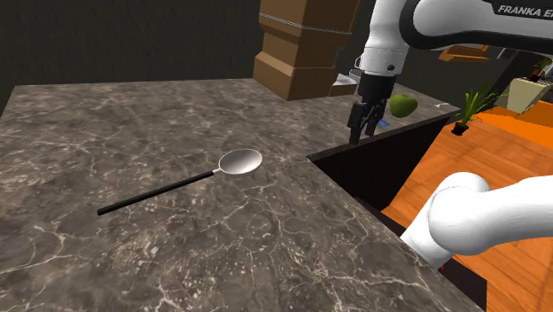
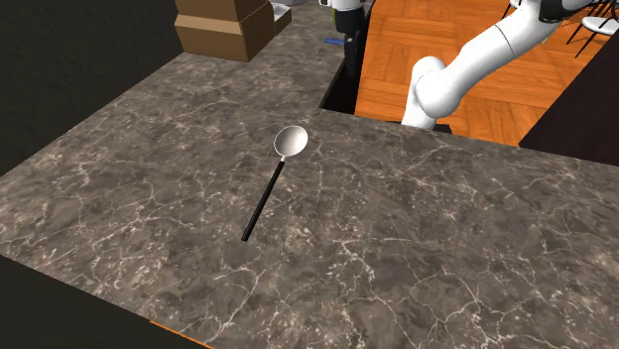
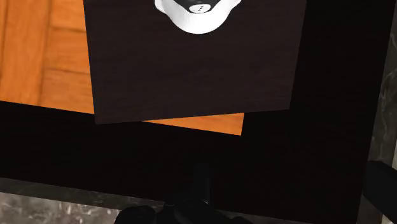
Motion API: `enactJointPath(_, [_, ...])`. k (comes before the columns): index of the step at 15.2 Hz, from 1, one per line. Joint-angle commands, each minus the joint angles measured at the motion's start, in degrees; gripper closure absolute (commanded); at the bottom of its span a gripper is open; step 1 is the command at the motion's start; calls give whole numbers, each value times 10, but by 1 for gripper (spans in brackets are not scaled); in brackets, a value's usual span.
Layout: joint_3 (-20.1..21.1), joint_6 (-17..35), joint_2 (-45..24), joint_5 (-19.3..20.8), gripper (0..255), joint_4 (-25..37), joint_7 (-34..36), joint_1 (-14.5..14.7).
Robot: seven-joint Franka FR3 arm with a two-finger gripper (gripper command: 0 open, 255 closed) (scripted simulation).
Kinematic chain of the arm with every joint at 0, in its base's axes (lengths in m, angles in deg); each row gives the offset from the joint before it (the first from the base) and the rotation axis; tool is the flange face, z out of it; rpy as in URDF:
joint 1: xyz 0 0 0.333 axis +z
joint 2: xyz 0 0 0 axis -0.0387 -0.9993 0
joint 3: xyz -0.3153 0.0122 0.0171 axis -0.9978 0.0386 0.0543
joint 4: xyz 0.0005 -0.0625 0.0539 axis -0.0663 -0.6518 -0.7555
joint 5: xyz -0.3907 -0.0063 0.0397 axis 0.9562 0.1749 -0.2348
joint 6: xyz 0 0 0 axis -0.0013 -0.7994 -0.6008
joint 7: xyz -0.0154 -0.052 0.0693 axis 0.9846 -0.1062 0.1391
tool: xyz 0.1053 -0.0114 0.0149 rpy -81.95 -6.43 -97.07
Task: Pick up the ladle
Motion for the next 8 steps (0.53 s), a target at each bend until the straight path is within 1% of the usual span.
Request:
enactJointPath(1, [0, 0, 0, 0, 0, 0, 0, 0])
enactJointPath(8, [17, 88, -132, -15, 0, 65, -93, 56])
